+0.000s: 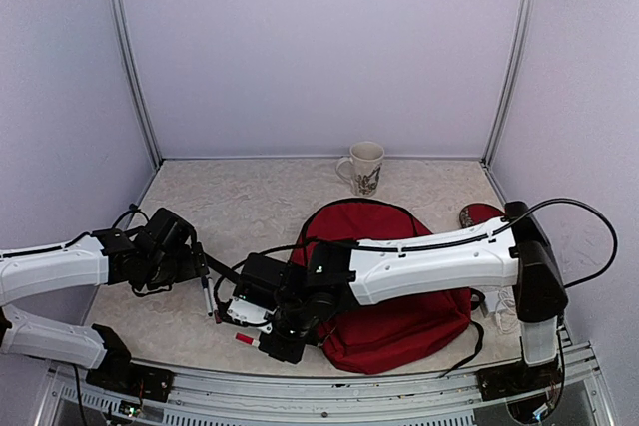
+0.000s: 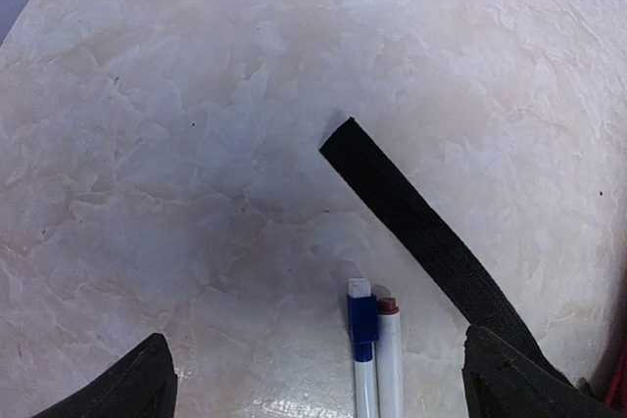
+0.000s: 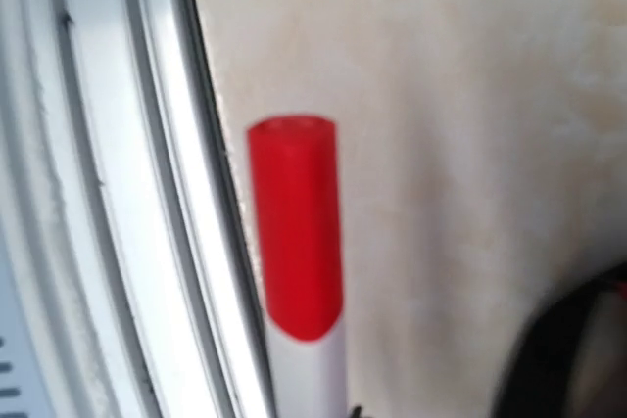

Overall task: Pack the student bag
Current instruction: Pick up the pen from the corner of the board.

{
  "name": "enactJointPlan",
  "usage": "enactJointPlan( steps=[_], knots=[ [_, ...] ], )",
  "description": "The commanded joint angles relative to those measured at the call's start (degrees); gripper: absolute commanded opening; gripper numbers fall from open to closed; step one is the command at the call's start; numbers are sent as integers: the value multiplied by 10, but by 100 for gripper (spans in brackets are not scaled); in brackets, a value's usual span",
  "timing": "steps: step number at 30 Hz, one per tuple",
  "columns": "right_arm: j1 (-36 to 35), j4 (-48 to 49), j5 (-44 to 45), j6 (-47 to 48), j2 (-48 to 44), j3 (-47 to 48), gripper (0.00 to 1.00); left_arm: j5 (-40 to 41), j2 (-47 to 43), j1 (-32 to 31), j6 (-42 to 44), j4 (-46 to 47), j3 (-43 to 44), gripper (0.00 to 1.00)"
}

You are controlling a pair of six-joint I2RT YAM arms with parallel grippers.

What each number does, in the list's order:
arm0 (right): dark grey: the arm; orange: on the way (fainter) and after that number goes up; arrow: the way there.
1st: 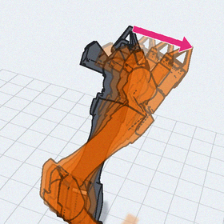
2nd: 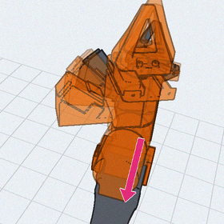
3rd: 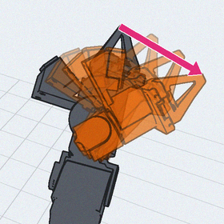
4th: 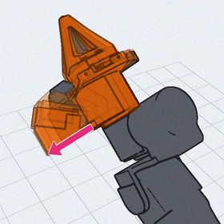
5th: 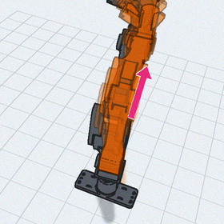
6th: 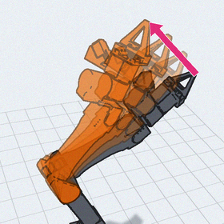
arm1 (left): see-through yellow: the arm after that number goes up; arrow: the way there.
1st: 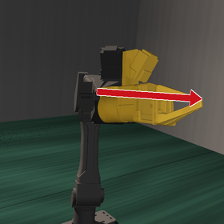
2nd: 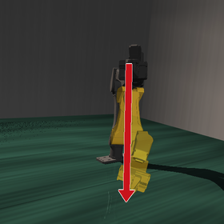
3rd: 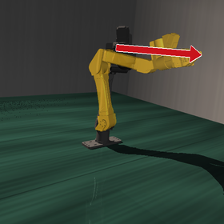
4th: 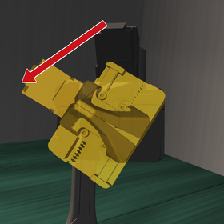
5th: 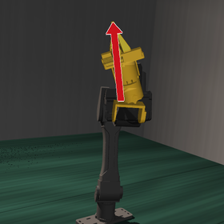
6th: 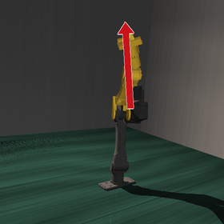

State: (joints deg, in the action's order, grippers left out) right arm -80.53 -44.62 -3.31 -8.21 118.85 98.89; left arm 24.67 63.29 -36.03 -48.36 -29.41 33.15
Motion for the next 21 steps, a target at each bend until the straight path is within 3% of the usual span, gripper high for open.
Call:
enactJointPlan(
  steps=[1,8,12,16,21],
  knots=[
    [49,77,-29,-4,-88,-48,0,2,4,5,7,1,-4,99],
    [208,164,-53,-3,-250,-219,0,-77,6,-1,61,78,4,99],
    [306,258,-85,17,-327,-333,0,-112,20,-37,100,152,30,99],
    [377,376,-128,58,-386,-439,0,-143,88,-72,141,207,79,99],
    [428,505,-190,96,-404,-519,0,-214,236,-91,166,238,173,99]
  ],
)
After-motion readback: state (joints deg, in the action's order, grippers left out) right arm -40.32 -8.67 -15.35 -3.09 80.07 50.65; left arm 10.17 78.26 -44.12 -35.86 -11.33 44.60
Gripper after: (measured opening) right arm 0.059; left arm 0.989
